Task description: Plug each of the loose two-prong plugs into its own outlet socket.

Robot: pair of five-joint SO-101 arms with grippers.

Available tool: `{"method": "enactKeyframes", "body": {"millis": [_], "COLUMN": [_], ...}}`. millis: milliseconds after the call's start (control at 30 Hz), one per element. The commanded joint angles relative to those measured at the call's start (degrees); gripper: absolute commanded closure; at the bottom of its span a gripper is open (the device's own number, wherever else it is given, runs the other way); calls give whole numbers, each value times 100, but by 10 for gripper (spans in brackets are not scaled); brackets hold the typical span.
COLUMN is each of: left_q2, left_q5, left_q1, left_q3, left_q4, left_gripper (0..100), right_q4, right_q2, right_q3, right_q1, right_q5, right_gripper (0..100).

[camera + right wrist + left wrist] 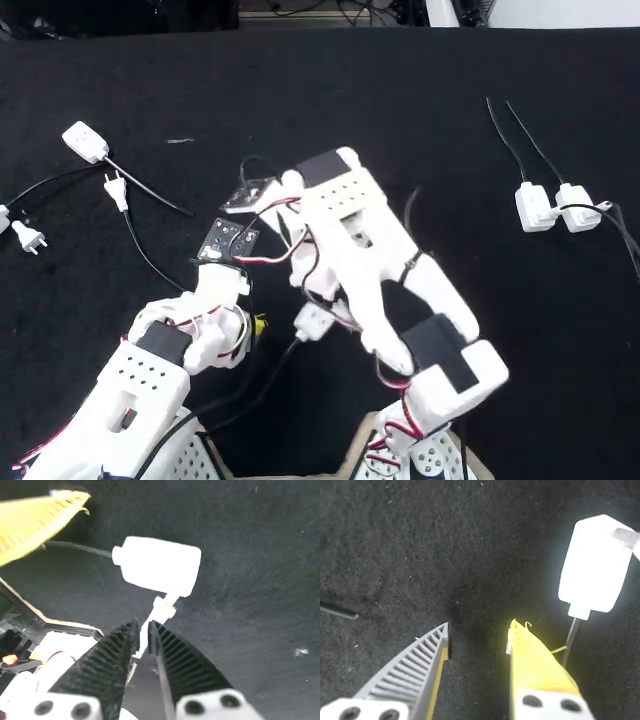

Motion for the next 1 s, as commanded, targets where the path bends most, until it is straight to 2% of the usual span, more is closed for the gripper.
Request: {"method": "enactKeyframes", "body": {"millis": [0,200,333,467,667,800,967], "left_q2": [-114,-114,-114,-114,-114,-114,-114], "left_q5": [62,62,62,62,62,62,62], "left_q1": [66,57,66,66,66,40,22], "left_q3": [-251,-251,-251,-251,-251,-251,-251], "left_q4": [18,26,26,18,18,9,0], "left_gripper": [805,805,805,805,805,805,805], "right_q4": [123,79,141,-536,-1697,-1802,-2013], "right_q2": [-312,-127,-1007,-2343,-3152,-3424,-3758], "right_q3": [-40,-189,84,1569,3653,4101,4681], "right_q1": [-88,62,308,281,185,185,-70], "right_q5": [-62,-53,-9,62,26,26,-18], "right_gripper": [988,988,988,977,764,794,765]}}
